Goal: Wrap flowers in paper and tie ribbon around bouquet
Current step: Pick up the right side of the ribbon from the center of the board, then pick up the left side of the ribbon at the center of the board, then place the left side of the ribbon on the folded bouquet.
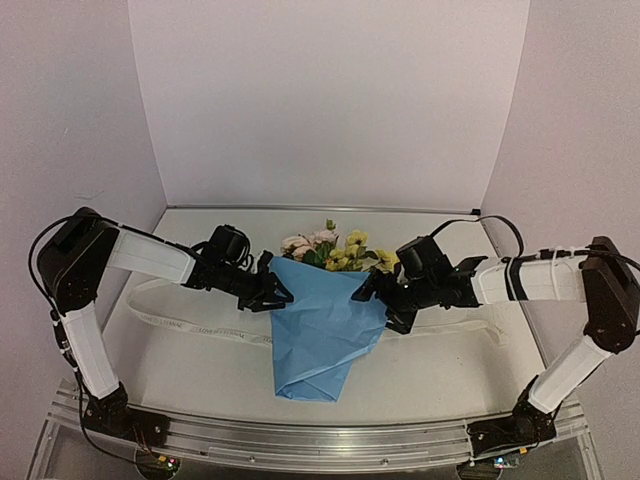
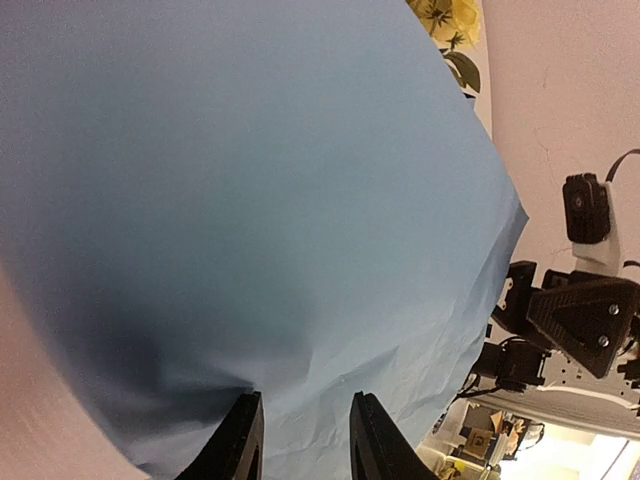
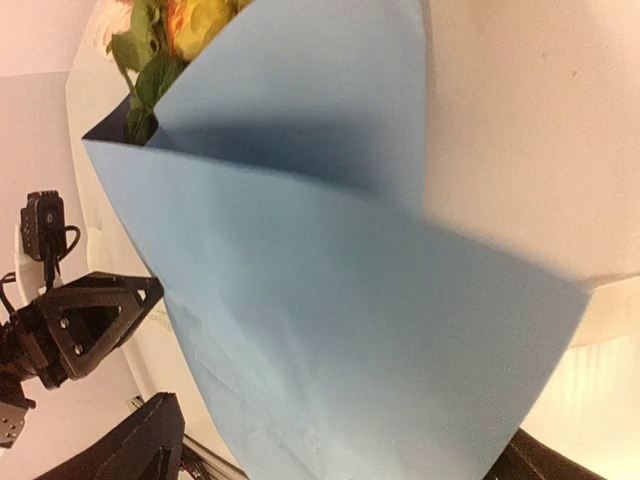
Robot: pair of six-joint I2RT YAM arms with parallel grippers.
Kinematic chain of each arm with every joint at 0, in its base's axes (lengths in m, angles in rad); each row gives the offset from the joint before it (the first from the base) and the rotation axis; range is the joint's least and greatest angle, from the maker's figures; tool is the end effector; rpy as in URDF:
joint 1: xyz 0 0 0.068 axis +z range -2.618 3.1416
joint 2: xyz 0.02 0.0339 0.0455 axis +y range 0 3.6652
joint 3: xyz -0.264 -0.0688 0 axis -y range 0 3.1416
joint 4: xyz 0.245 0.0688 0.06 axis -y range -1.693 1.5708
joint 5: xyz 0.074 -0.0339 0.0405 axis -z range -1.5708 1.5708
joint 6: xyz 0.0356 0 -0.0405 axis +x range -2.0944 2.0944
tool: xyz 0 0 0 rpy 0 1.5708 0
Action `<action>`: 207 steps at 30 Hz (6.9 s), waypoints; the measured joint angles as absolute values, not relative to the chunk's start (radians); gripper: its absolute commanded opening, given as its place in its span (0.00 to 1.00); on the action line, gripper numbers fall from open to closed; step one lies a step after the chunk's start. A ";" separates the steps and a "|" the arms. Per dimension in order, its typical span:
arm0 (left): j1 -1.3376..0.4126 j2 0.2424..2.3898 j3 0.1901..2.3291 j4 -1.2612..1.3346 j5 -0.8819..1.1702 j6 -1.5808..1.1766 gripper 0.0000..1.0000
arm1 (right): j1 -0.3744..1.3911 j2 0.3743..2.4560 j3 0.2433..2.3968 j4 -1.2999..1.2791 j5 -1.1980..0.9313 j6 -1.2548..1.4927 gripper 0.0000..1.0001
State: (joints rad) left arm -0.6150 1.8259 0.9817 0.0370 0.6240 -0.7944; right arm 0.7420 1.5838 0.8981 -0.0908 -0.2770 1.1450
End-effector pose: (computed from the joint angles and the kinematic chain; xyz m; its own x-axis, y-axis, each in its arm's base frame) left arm 0.2864 -0.2278 0.1514 -0.9829 -0.0146 -0.1834 0.1384 0.5985 -0.7891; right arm 0.2354 0.2290 0.1929 -0.9363 0.3300 -0.1201 0.1426 0.6697 0.7288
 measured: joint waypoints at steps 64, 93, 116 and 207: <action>-0.748 2.021 1.312 -0.130 0.792 -0.643 0.35 | 0.236 1.166 0.609 -0.582 0.218 1.316 0.85; -0.732 1.949 1.264 -0.089 0.751 -0.654 0.39 | 0.061 1.272 0.624 -0.566 0.199 1.423 0.00; -0.166 1.115 0.717 -0.413 -0.128 -0.912 0.56 | 0.430 1.201 0.908 -0.592 0.459 1.173 0.00; -1.018 2.182 1.734 -0.210 0.670 -0.013 0.34 | 0.526 1.592 1.481 -0.509 -0.218 0.920 0.00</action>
State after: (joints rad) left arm -1.0177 2.1821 1.7341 -0.2096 0.6704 -0.0126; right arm 0.5259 1.5920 1.4811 -0.5092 -0.2179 0.9198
